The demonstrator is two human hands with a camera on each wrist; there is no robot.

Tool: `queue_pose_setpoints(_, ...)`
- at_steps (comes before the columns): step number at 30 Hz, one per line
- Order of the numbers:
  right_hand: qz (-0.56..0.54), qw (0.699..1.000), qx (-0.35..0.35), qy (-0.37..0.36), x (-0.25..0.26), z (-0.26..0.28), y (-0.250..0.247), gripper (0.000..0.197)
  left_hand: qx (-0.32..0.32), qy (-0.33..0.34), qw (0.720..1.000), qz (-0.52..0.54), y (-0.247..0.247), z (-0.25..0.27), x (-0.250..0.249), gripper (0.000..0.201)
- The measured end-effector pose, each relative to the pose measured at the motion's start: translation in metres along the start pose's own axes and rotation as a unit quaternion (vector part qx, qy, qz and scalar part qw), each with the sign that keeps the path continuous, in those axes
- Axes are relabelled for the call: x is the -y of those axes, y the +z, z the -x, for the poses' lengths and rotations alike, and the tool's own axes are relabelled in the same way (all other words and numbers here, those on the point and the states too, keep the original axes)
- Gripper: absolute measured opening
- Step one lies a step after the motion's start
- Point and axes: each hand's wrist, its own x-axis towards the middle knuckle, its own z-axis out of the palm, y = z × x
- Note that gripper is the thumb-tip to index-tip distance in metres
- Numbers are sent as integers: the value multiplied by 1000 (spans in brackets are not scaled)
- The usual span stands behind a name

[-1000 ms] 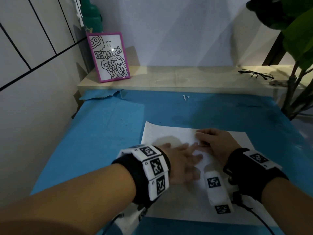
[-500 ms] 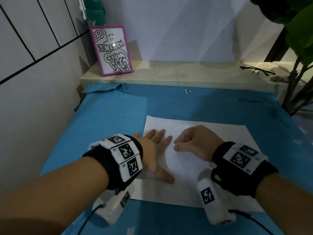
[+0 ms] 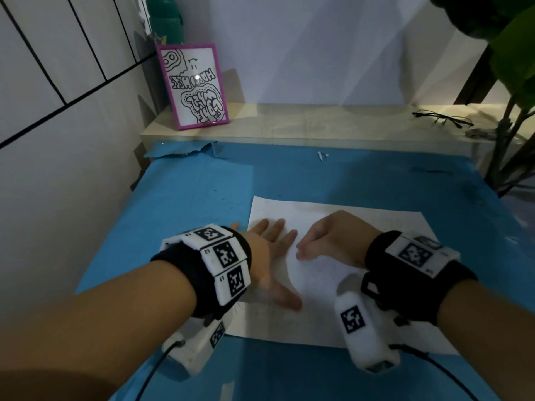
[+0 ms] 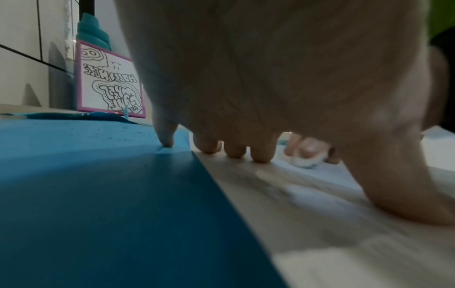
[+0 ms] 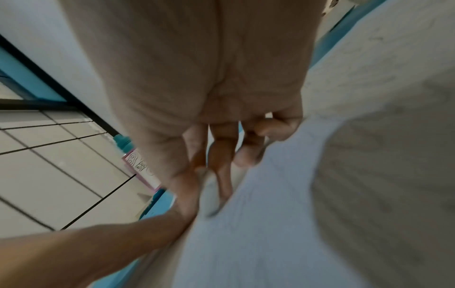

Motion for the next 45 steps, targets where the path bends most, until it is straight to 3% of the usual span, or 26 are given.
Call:
queue_pose_setpoints(2, -11, 999, -41, -9, 0, -1, 4, 10, -3, 0, 1000, -3, 2, -1, 1, 119)
queue_pose_setpoints(6, 36, 998, 41, -21, 3, 5, 5, 10, -3, 1, 1000, -7, 3, -2, 2, 119)
queue_pose_setpoints(10, 4, 999, -34, -11, 0, -1, 1, 8, 1, -2, 1000, -4, 4, -3, 3, 120)
queue_pose_setpoints(14, 31, 998, 54, -19, 2, 6, 3, 8, 1, 0, 1000, -7, 3, -3, 3, 120)
queue_pose_setpoints(17, 2, 1000, -27, -9, -2, 1, -1, 7, -1, 0, 1000, -1, 3, -2, 2, 120)
queue_pose_setpoints(21, 43, 998, 48, -27, -1, 6, 3, 8, 3, -3, 1000, 2, 3, -1, 2, 119)
queue_pose_setpoints(25, 9, 1000, -20, -10, -3, 2, -2, 6, 4, -2, 1000, 4, 2, 0, 1, 119)
queue_pose_setpoints(29, 45, 996, 71, -15, -3, 8, -1, 5, 2, -1, 1000, 6, 2, 1, 0, 119)
queue_pose_setpoints(33, 11, 1000, -9, -7, -8, 6, -5, 11, 1, 0, 1000, 9, 4, -1, 1, 119)
queue_pose_setpoints(36, 43, 998, 53, -10, -7, 11, -4, 11, 1, 0, 1000, 12, 4, 0, 2, 120)
queue_pose_setpoints(40, 11, 1000, -7, 5, -9, 8, -8, 9, 4, 1, 1000, 10, 3, -1, 2, 120)
queue_pose_setpoints(43, 39, 998, 56, -6, -8, 12, -6, 10, 4, -1, 1000, 11, 3, -1, 2, 120)
queue_pose_setpoints(45, 34, 998, 55, 5, -9, 12, -9, 12, 4, 0, 1000, 9, 3, -1, 1, 120)
